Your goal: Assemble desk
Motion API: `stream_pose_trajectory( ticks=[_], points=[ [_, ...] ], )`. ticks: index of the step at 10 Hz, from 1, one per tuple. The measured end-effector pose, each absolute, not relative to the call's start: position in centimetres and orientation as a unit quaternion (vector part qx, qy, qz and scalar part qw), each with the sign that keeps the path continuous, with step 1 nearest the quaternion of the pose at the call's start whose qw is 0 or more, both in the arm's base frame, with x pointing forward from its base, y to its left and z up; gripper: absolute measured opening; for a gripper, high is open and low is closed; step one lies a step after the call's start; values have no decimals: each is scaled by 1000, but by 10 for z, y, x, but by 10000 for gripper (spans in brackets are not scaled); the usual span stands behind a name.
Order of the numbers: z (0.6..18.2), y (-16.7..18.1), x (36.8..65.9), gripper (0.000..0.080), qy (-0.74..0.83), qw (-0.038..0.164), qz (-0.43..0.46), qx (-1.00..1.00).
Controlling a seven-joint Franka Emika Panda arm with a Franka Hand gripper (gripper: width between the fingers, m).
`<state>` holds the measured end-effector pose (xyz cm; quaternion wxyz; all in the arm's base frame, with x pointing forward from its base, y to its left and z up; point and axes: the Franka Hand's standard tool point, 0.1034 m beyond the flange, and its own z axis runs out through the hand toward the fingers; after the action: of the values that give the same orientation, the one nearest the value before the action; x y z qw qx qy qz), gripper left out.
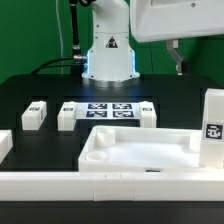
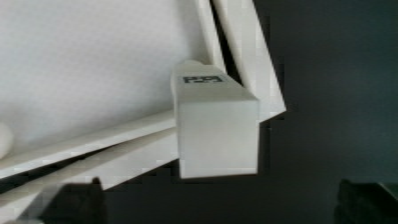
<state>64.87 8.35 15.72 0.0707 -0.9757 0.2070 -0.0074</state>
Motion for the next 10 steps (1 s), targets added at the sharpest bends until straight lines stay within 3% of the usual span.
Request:
stream_pose_trajectory(
  ticks=[2, 5, 10],
  points=[
    [159, 85, 645, 649, 195, 71, -8, -978],
    [151, 86, 611, 649, 145, 65, -10, -987],
    [146, 81, 607, 649, -11, 62, -20, -998]
  ],
)
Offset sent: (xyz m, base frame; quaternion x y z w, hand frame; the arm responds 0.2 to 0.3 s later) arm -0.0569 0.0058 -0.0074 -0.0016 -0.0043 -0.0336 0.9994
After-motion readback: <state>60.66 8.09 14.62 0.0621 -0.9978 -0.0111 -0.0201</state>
